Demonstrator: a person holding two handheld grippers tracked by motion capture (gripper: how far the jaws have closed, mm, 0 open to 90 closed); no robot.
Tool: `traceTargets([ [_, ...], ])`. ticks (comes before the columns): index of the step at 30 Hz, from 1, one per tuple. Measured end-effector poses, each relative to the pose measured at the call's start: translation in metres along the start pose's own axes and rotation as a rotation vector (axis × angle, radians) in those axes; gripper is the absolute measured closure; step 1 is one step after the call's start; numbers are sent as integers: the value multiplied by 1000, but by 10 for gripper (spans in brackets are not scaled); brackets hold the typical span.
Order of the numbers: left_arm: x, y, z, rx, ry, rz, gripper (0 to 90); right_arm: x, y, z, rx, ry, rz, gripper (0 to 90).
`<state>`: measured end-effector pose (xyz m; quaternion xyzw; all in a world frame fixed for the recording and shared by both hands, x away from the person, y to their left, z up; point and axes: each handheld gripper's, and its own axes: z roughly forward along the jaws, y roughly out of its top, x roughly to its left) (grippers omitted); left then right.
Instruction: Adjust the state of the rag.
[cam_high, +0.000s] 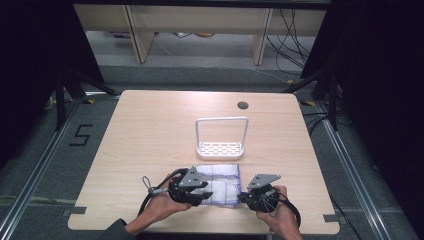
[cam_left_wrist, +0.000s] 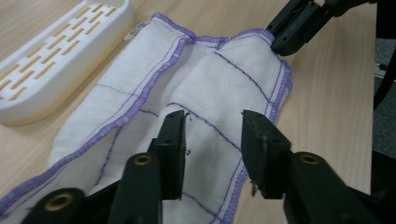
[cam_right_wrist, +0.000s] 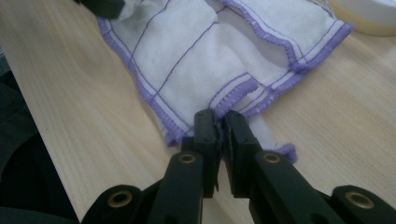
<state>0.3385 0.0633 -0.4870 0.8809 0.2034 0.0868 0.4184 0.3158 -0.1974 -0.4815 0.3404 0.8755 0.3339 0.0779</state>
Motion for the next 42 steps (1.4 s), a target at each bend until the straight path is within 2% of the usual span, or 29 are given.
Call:
traceTargets([
  [1,-2,0,3,13,-4,13,543,0,0,-1,5,1,-6,855],
  [2,-5,1,7,4,-9,0,532,-1,0,-1,-11,-3,-11,855],
  [3,-5,1,7,4,-9,0,515,-1,1,-2,0,1,-7,856],
  [4,-8,2,11,15,-7,18,490,0,1,-3,-6,0,17,857],
  [5,-9,3,13,25,-1,37,468,-1,2,-5,-4,14,12,858],
  [7,-10,5,16,25,2,31,412,1,2,-7,-42,30,44,860],
  [9,-11,5,18,27,0,31,400,0,3,-10,-33,32,27,860],
  [10,-11,5,20,48,15,55,431,1,5,-13,-49,46,29,860],
  [12,-11,4,23,47,20,67,528,2,7,-14,-55,38,25,861],
  [13,-11,4,23,53,36,82,590,3,7,-14,-60,42,22,861],
  [16,-10,4,23,43,31,85,763,3,7,-14,-55,45,21,861],
  [19,-9,5,18,26,0,90,821,3,7,-16,-57,50,33,860],
  [20,-9,4,16,7,-17,60,826,1,7,-16,-57,52,31,860],
  [21,-7,5,13,23,-23,81,832,2,6,-16,-74,51,59,860],
  [22,-8,4,11,6,-33,69,834,-1,6,-17,-60,53,37,860],
  [25,-6,2,3,-11,-58,55,840,-2,3,-18,-59,52,50,868],
  [29,1,0,-7,-13,-77,50,842,-3,2,-20,-47,43,35,880],
  [31,2,-3,-16,-27,-89,55,842,0,3,-20,-43,28,19,883],
  [32,3,-4,-20,-26,-93,62,842,1,3,-19,-57,23,37,884],
  [33,4,-7,-27,-41,-112,52,841,0,3,-21,-52,7,23,884],
  [34,4,-9,-33,-52,-128,39,840,-2,3,-23,-56,12,28,884],
  [35,5,-11,-41,-65,-130,35,840,-3,2,-25,-65,6,41,884],
  [36,6,-14,-48,-69,-128,27,840,-5,1,-29,-48,3,39,884],
  [37,6,-14,-48,-69,-128,27,840,-6,0,-31,-59,7,46,884],
  [38,8,-19,-59,-71,-137,47,844,-6,-1,-32,-66,4,68,884],
  [39,8,-19,-59,-71,-137,47,849,-6,-1,-32,-66,4,68,884],
  [40,6,-26,-67,-64,-162,64,854,-6,-3,-34,-51,-9,66,884],
  [41,5,-29,-70,-60,-164,65,860,-6,-3,-36,-37,-10,51,884],
  [42,5,-34,-75,-48,-153,62,862,-5,-4,-36,-33,-22,61,884],
])
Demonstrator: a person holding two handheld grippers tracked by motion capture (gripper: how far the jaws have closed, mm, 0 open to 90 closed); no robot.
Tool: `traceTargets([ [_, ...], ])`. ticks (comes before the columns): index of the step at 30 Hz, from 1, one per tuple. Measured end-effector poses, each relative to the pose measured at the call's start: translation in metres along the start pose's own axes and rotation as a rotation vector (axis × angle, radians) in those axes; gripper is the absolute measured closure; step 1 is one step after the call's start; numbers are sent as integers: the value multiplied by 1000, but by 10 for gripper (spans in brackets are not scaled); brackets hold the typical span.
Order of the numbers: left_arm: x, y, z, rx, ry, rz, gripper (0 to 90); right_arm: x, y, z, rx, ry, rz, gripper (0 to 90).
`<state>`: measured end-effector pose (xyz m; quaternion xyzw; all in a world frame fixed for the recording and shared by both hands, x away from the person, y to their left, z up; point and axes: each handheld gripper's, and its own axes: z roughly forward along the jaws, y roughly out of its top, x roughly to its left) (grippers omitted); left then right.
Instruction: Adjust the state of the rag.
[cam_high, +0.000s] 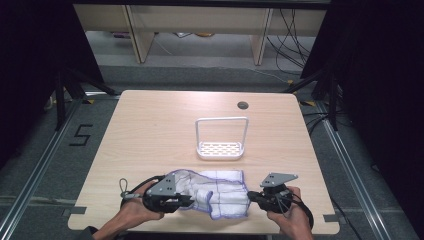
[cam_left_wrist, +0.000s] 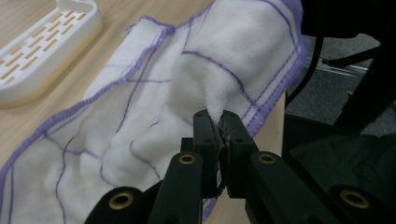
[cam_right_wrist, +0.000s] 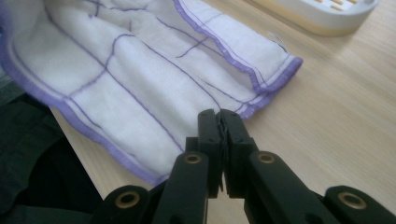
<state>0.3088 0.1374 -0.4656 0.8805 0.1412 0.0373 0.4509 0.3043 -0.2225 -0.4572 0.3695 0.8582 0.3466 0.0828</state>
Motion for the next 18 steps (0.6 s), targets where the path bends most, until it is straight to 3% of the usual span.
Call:
traceTargets([
  [2,-1,-5,-2,1,-6,-2,867,-1,-2,-2,19,-14,-12,884],
  [3,-4,-14,-4,27,-8,2,868,-2,-8,-2,23,-19,-9,884],
  [5,-5,-17,-2,27,-10,-12,869,0,-13,-2,36,-23,38,884],
  [6,-5,-25,-1,55,-21,-5,870,-2,-15,-2,45,-20,12,884],
  [8,-4,-30,1,97,-45,9,868,-2,-19,-2,65,-43,5,884],
  [10,-4,-33,2,128,-67,19,865,-4,-21,-2,62,-36,8,883],
  [13,-5,-33,1,144,-65,19,864,-2,-24,0,63,-32,19,883],
  [15,-3,-33,0,143,-68,2,851,1,-26,2,82,-30,-7,881],
  [17,1,-33,-4,119,-55,-24,764,3,-26,1,71,-49,-4,802],
  [18,2,-33,-7,109,-49,-35,726,4,-25,0,59,-56,23,744],
])
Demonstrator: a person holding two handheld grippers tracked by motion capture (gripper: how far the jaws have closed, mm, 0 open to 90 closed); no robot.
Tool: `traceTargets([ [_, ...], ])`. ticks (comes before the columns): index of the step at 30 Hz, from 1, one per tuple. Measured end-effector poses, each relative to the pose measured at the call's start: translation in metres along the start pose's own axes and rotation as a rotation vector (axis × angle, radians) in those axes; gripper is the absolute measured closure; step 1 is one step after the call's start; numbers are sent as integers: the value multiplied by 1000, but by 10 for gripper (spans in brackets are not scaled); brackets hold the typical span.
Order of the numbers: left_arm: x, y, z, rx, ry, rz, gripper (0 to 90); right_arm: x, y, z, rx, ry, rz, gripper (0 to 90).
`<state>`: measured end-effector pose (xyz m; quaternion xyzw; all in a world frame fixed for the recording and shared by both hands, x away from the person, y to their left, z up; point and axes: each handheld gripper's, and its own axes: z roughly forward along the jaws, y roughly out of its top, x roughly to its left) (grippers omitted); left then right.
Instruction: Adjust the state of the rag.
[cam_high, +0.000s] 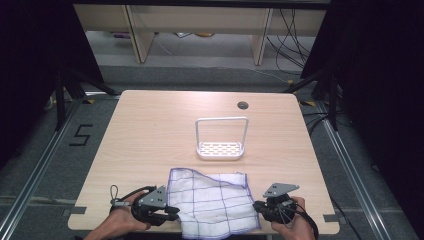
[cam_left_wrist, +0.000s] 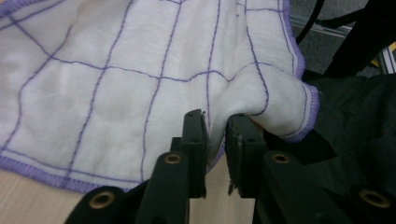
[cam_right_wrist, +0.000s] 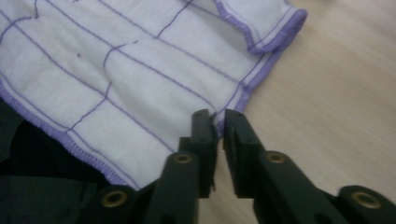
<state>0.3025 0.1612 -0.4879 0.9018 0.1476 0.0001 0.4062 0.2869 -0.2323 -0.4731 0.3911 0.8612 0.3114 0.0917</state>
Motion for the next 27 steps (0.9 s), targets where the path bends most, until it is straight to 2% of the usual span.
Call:
traceTargets([
  [1,0,0,0,0,0,0,704,-2,1,-1,-25,-16,-2,694],
  [3,9,0,-10,-17,33,-34,679,-7,6,-4,-52,-35,-2,625],
  [4,12,0,-12,-42,20,-52,667,-9,10,-6,-66,-52,-15,604],
  [5,16,0,-15,-56,30,-60,667,-9,13,-7,-61,-46,-6,604],
  [6,21,0,-18,-57,54,-53,661,-10,17,-5,-74,-44,-26,595],
  [7,21,0,-18,-57,54,-53,643,-10,21,-4,-75,-39,-22,580],
  [8,27,0,-21,-67,79,-75,635,-11,25,-1,-80,-39,-32,567],
  [9,38,1,-23,-75,125,-113,627,-12,28,1,-76,-37,-35,561],
  [10,38,1,-23,-75,125,-113,609,-12,28,1,-76,-37,-35,561],
  [11,48,1,-24,-86,177,-158,589,-11,36,8,-71,-27,-36,539],
  [14,63,0,-20,-81,239,-207,528,-10,44,19,-75,-19,-59,520],
  [15,63,0,-20,-81,239,-207,523,-9,47,21,-60,-15,-60,514],
  [16,69,1,-17,-60,272,-209,505,-9,49,23,-57,-14,-63,508],
  [17,73,1,-16,-34,284,-195,486,-9,50,25,-59,-6,-62,504],
  [20,78,3,-10,-51,300,-233,449,-10,54,32,-67,-7,-60,499],
  [21,80,3,-10,-44,301,-221,437,-10,55,32,-60,6,-50,499],
  [22,83,4,-10,-38,307,-223,426,-12,55,32,-56,5,-66,499],
  [25,86,6,-7,-35,324,-234,400,-14,55,34,-54,8,-62,499],
  [27,91,9,-4,-32,330,-238,400,-16,55,36,-72,17,-88,496],
])
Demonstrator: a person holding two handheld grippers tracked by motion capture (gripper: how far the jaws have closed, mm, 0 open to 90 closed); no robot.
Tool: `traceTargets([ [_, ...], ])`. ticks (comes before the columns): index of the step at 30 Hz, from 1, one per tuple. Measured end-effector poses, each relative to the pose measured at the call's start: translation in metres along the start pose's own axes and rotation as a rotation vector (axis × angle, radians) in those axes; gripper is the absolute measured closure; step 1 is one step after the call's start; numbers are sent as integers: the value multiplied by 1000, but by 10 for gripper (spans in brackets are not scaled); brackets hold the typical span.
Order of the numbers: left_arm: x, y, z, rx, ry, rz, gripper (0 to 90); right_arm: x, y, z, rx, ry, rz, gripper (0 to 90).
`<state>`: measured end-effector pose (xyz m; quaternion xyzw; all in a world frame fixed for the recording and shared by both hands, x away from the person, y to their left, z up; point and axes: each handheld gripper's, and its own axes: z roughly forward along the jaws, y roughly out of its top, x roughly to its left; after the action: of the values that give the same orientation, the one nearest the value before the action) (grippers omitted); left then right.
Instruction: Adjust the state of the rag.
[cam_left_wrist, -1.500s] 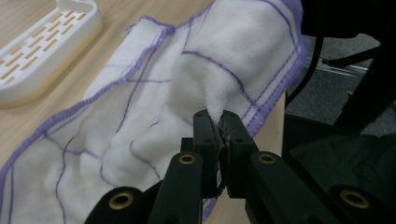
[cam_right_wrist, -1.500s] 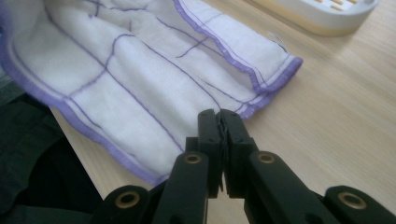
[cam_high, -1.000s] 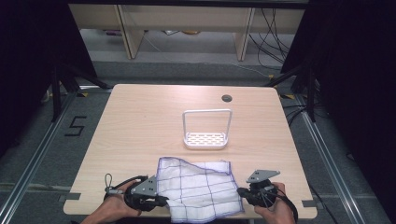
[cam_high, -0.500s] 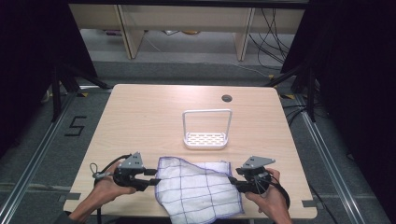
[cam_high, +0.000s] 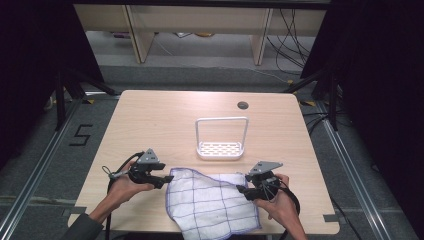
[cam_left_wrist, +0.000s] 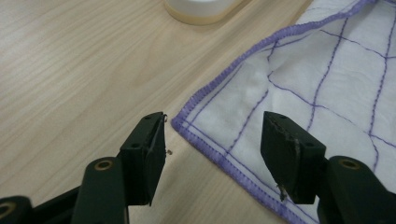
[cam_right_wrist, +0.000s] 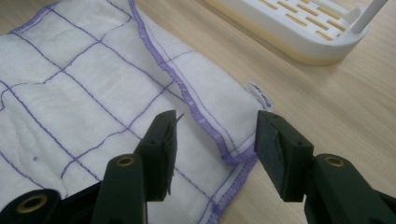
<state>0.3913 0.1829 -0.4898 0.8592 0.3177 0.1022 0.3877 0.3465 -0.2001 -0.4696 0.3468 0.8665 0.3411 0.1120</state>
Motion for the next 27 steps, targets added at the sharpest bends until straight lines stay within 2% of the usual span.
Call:
traceTargets([
  [1,0,0,0,0,0,0,399,0,0,0,0,0,0,496],
  [2,1,3,3,8,0,1,399,2,0,0,-6,-18,25,492],
  [3,1,4,5,10,10,2,399,3,0,0,-7,-7,40,492],
  [7,2,6,8,16,5,7,388,4,-2,1,1,-13,19,492],
  [10,2,6,10,19,5,8,383,5,-3,4,-6,-11,38,492],
  [11,2,6,12,21,6,0,379,3,-3,6,2,1,6,487],
  [12,2,6,12,21,6,0,375,3,-3,6,2,1,6,487],
  [13,3,6,13,24,7,0,368,4,-4,10,-20,-2,-7,486],
  [14,3,6,13,24,7,0,363,4,-4,10,-20,-2,-7,486],
  [15,4,7,15,28,9,-2,358,5,-2,8,12,-4,19,484],
  [17,4,7,17,29,8,-11,349,5,-2,11,9,-12,26,483],
  [23,2,8,21,44,4,-9,324,5,1,16,28,-10,32,478],
  [24,1,9,22,38,11,-2,323,3,2,18,28,-20,16,477],
  [27,0,9,23,41,21,5,322,2,2,19,31,-24,20,475],
])
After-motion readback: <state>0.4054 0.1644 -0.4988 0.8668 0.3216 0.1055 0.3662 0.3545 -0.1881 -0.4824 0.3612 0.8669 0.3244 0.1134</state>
